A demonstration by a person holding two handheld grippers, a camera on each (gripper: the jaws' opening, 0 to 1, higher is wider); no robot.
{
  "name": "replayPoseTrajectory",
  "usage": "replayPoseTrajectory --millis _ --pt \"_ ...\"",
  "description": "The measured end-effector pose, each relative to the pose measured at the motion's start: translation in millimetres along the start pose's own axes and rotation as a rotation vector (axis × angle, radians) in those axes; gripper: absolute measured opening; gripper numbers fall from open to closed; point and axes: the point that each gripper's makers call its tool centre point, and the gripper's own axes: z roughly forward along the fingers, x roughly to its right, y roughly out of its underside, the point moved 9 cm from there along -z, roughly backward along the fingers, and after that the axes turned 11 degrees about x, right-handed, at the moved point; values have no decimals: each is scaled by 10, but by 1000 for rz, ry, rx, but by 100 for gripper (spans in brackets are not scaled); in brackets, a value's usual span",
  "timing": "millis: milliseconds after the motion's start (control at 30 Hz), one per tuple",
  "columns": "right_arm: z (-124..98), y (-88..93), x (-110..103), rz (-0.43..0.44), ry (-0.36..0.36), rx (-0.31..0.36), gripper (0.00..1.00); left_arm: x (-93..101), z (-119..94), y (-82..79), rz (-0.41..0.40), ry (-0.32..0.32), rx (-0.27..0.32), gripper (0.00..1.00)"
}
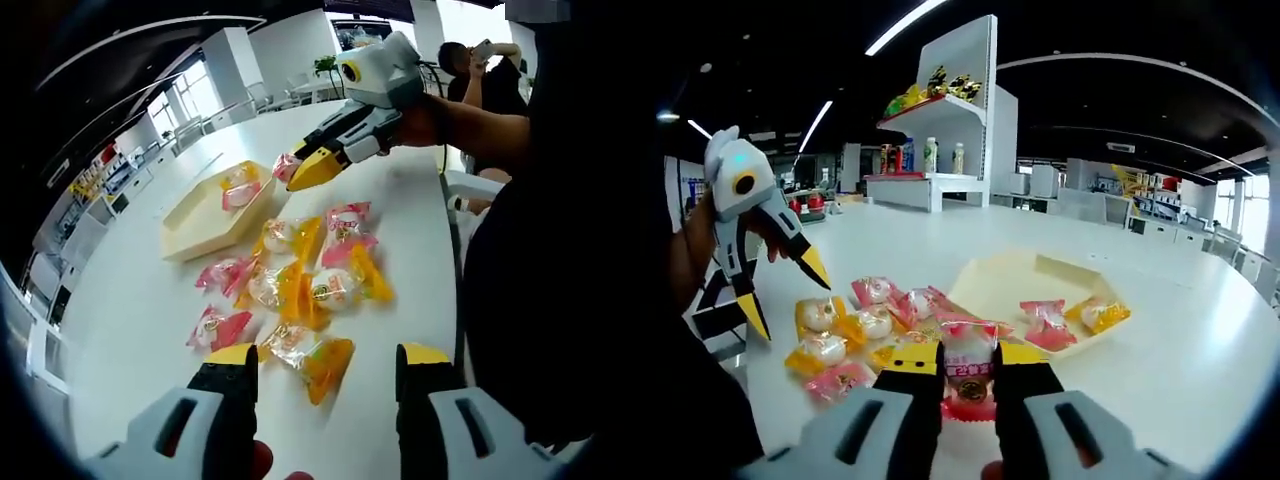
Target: Pick up the marshmallows scattered on the table and place them into the bowl on the table
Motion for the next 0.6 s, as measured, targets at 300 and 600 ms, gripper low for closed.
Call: replayPoseTrajectory --millis 300,600 --pt "-22 -43 7 -6 7 35 20 13 -2 3 5 3 -7 56" --pt "-31 -62 18 -12 16 51 20 19 1 -4 3 3 -4 56"
